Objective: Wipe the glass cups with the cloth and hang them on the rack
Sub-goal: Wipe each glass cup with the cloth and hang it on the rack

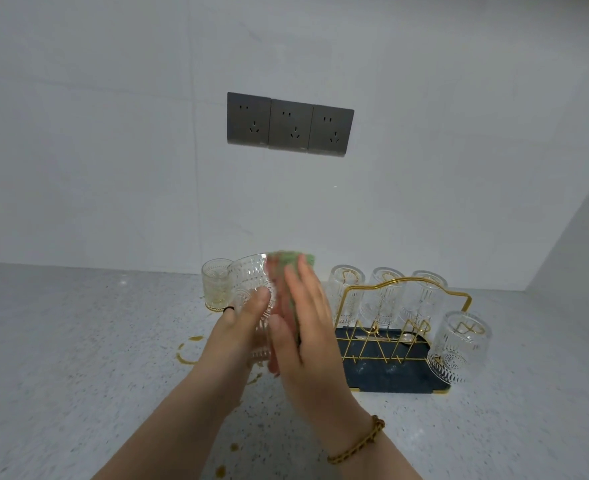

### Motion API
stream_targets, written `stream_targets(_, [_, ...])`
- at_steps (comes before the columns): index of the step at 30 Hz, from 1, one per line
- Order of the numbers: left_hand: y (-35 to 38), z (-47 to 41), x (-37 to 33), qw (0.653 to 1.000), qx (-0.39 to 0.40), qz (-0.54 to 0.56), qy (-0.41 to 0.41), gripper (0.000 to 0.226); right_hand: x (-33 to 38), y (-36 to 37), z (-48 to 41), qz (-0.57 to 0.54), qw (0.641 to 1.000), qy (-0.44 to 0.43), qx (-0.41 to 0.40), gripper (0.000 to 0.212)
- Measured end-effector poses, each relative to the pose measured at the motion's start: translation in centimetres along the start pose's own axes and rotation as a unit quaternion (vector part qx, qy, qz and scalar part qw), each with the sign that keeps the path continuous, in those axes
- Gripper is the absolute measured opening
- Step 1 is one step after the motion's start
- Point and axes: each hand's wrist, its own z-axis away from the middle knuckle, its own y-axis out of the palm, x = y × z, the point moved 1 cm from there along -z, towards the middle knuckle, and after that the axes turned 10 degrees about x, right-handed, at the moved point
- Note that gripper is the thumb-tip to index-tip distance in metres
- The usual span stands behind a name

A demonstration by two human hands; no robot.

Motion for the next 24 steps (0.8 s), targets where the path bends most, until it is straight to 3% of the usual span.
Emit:
stream_targets(2, [-0.3,0.0,0.0,1.000,-0.011,0.022,-0.008,0.078,0.3,-0.9,-0.4,-0.204,0.973,0.098,0.035,0.039])
stream_targets(4, [-0.5,-0.1,0.0,1.000,0.003,0.026,-0.014,0.079,-0.2,-1.2,-0.2,-0.293,0.946,0.129,0.042,0.040])
stream_targets(7, [-0.6,-0.2,0.0,0.998,0.050,0.023,0.014,0.043,0.8,0.4,0.3,-0.110,0.993,0.036,0.005,0.042])
stream_targets(9, [-0.2,0.3,-0.5,0.998,0.058,0.022,0.018,0.043,0.3,1.4,0.7,0.035,0.999,-0.033,0.000,0.045])
stream_targets(11, [-0.2,0.4,-0.6,0.997,0.061,0.039,0.040,0.044,0.1,1.2,0.3,0.046,0.998,-0.045,-0.012,0.048])
stream_targets(13, [-0.4,0.3,-0.3,0.996,0.049,0.050,0.049,0.040,0.4,0.1,-0.3,-0.113,0.993,0.026,-0.001,0.042])
stream_targets(15, [-0.4,0.3,-0.3,0.996,0.051,0.050,0.051,0.033,-0.4,-0.7,-1.0,-0.286,0.951,0.116,0.024,0.036])
stream_targets(17, [-0.2,0.3,-0.6,0.997,0.054,0.041,0.040,0.037,-0.4,-1.0,-0.8,-0.348,0.929,0.122,0.025,0.038])
stream_targets(19, [-0.3,0.4,-0.8,0.997,0.050,0.036,0.039,0.033,0.3,-0.8,-0.3,-0.292,0.950,0.106,0.012,0.035])
stream_targets(22, [-0.2,0.5,-0.8,0.996,0.064,0.023,0.054,0.045,1.1,0.3,0.4,-0.088,0.996,0.016,-0.007,0.041])
stream_targets(24, [0.0,0.6,-1.0,0.996,0.064,0.029,0.058,0.042,1.0,0.5,0.5,-0.014,1.000,-0.010,0.003,0.047])
